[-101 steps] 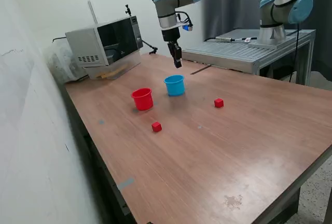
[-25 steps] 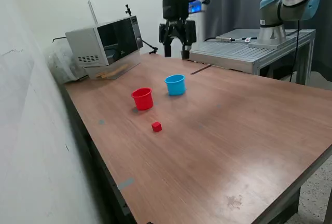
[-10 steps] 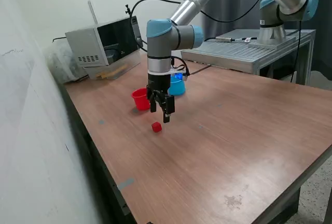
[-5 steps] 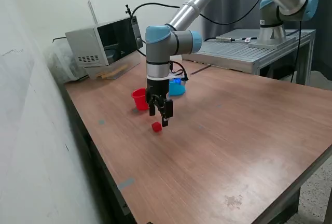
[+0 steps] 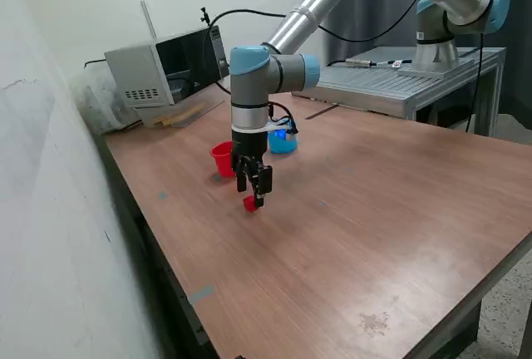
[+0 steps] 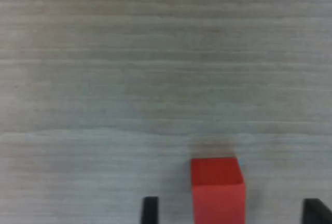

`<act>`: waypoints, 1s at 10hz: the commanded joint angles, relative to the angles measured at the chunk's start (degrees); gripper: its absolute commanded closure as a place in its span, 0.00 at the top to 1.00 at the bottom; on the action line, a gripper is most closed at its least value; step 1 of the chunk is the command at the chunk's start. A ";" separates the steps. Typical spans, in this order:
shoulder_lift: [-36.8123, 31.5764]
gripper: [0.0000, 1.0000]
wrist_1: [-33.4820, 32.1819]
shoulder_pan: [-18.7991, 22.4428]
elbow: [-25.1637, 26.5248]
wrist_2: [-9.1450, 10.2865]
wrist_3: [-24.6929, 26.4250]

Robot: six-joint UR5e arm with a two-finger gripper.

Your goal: Place red objects in the red bin, and blue objects in the blue bin.

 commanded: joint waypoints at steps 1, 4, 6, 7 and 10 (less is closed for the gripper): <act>0.05 0.00 0.08 -0.44 0.19 -0.24 -0.01; 0.05 0.00 0.08 -0.62 0.55 -0.24 -0.27; -0.29 0.00 0.60 -0.62 0.55 -0.59 -3.07; -1.86 0.00 0.69 -0.53 0.72 -1.11 -3.52; -14.68 0.00 2.70 -0.09 8.26 -0.86 -3.52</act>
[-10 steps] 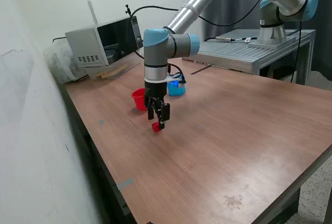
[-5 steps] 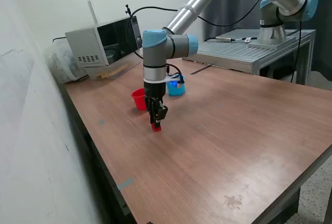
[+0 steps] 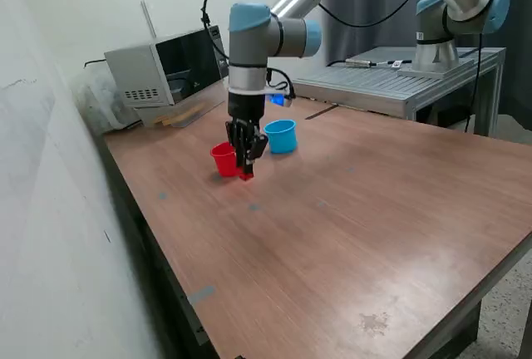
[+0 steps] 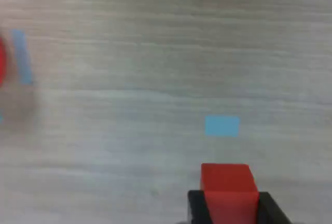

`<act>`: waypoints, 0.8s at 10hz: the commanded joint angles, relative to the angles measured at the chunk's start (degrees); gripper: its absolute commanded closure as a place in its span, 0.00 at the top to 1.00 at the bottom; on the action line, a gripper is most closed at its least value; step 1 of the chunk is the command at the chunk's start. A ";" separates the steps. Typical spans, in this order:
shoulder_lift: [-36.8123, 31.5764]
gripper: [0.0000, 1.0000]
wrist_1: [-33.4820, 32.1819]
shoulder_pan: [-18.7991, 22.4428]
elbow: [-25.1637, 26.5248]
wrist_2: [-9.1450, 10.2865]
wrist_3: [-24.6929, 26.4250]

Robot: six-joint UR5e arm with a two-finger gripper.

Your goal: Place red objects in the red bin, and blue objects in the blue bin.

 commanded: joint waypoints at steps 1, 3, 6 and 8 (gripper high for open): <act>-7.28 0.00 2.22 -0.14 3.81 0.02 -0.30; -7.56 0.00 2.32 -4.58 4.86 -0.16 -2.06; -7.47 0.00 2.40 -12.52 6.10 0.02 -2.15; -7.39 0.00 2.23 -13.15 6.89 0.19 -2.15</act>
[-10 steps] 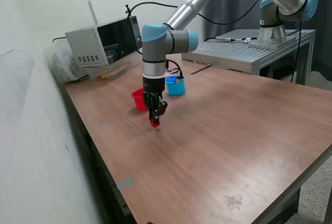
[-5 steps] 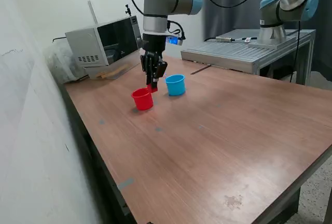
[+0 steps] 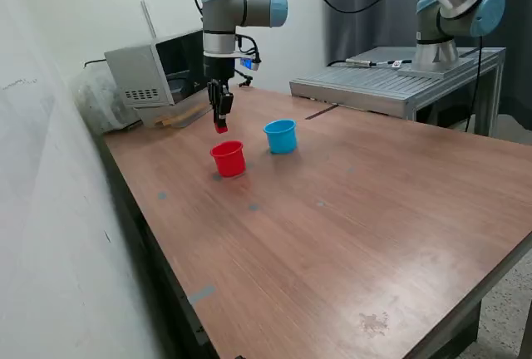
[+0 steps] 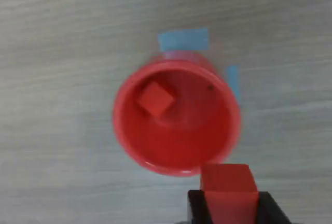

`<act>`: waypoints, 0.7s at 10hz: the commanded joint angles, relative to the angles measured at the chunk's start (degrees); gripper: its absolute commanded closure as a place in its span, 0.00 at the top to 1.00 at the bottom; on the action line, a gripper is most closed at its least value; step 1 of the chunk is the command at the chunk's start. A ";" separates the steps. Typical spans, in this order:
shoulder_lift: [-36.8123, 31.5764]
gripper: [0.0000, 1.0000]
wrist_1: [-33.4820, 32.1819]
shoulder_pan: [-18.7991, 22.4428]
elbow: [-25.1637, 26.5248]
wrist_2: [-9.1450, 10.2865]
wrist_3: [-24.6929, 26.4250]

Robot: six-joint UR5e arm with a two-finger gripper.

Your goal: Place red objects in the red bin, and blue objects in the blue bin.

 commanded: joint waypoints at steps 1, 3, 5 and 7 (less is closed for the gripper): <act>-0.04 0.00 -0.08 -1.03 0.79 0.13 -0.03; -0.04 0.00 0.01 -1.03 1.14 0.13 -0.03; -0.13 1.00 -0.08 -0.95 1.49 0.13 -0.03; -0.13 1.00 -0.08 -0.95 1.49 0.21 -0.12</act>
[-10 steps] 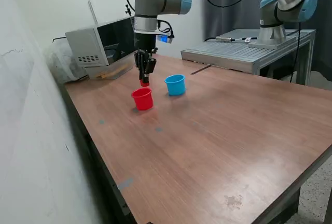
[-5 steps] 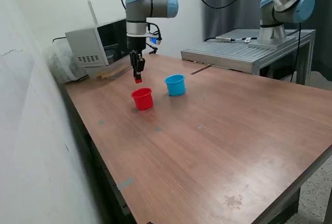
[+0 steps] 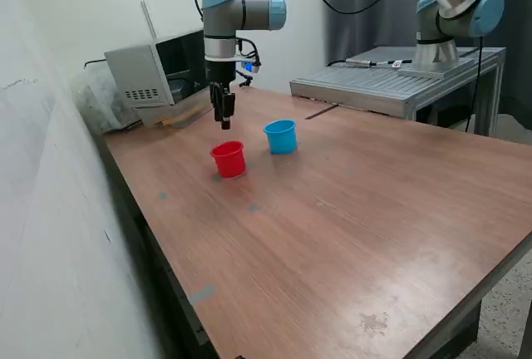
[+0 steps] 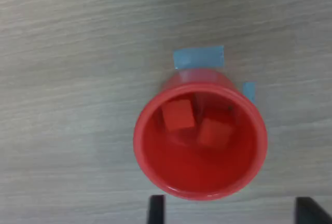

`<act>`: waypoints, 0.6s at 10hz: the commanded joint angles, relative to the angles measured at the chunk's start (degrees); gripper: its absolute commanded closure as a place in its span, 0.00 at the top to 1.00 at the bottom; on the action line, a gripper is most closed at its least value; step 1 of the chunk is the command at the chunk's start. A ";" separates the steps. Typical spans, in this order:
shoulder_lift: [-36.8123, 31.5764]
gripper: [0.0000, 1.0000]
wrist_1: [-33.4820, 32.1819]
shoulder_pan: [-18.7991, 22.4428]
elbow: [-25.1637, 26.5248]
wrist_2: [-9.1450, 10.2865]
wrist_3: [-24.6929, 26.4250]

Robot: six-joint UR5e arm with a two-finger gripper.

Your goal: Place red objects in the red bin, and blue objects in the blue bin.

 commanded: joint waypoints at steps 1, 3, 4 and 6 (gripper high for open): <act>-0.10 1.00 0.16 0.01 0.06 -0.11 -0.06; -3.24 1.00 5.22 0.89 1.89 -0.37 -0.06; -8.14 1.00 7.95 1.07 4.69 -0.37 0.37; -22.00 1.00 21.17 6.31 8.74 -0.37 0.90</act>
